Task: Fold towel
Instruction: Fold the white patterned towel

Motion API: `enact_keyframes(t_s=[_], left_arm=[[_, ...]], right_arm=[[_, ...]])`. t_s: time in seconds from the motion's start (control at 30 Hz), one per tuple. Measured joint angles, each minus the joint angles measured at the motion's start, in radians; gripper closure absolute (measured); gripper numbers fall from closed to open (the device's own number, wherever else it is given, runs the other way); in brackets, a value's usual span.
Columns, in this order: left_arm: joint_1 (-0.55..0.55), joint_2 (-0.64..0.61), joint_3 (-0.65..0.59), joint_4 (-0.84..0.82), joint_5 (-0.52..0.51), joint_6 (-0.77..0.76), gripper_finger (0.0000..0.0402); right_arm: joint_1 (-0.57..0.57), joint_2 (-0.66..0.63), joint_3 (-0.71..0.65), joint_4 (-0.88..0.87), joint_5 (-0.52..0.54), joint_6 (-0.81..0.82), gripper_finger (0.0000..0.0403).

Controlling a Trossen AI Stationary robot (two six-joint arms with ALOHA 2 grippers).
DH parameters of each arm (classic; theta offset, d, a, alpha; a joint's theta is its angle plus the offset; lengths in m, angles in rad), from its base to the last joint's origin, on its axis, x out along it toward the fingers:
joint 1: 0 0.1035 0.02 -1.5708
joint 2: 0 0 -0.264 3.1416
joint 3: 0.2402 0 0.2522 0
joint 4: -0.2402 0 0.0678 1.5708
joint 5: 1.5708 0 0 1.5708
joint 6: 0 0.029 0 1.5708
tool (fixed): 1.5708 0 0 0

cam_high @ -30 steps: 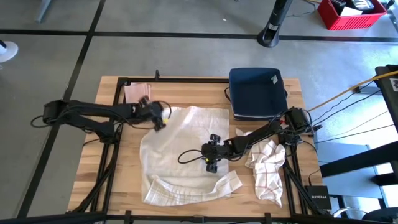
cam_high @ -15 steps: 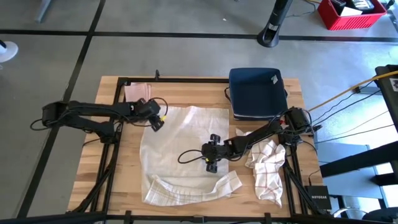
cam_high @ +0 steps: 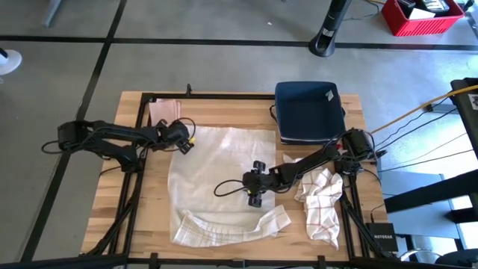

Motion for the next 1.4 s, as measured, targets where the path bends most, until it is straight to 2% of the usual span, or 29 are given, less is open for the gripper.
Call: enact_keyframes(t_s=[0.2, 0.4, 0.53, 0.7, 0.8, 0.9, 1.0, 1.1, 1.23, 1.4], left_arm=[[0.017, -0.010, 0.004, -0.035, -0.001, -0.026, 0.0261], [-0.044, -0.098, 0.101, -0.037, 0.032, 0.027, 0.0261], [-0.123, -0.196, 0.170, -0.033, 0.166, 0.075, 0.0261], [-0.288, -0.302, 0.189, -0.035, 0.424, 0.024, 0.0261], [-0.437, -0.313, 0.189, -0.031, 0.500, -0.046, 0.0261], [-0.604, -0.289, 0.204, -0.032, 0.498, -0.093, 0.0261], [-0.762, -0.236, 0.252, -0.041, 0.455, -0.125, 0.0261], [-0.901, -0.161, 0.321, -0.066, 0.413, -0.151, 0.0261], [-1.043, -0.027, 0.422, -0.190, 0.323, -0.222, 0.0261], [-1.158, 0.154, 0.507, -0.306, 0.207, -0.282, 0.0261]], right_arm=[[0.000, -0.041, 0.000, -0.133, 0.005, 0.037, 0.0199], [-0.001, -0.106, 0.037, -0.133, 0.027, -0.071, 0.0199], [0.000, -0.110, 0.091, -0.141, 0.014, -0.132, 0.0199], [0.001, -0.110, 0.145, -0.168, -0.155, -0.136, 0.0199], [0.017, -0.110, 0.164, -0.221, -0.238, -0.109, 0.0199], [0.052, -0.110, 0.178, -0.283, -0.258, -0.089, 0.0199], [0.097, -0.110, 0.196, -0.330, -0.257, -0.059, 0.0199], [0.151, -0.110, 0.196, -0.367, -0.215, -0.008, 0.0199], [0.228, -0.110, 0.195, -0.394, -0.130, 0.083, 0.0199], [0.306, -0.110, 0.195, -0.401, -0.037, 0.167, 0.0199]])
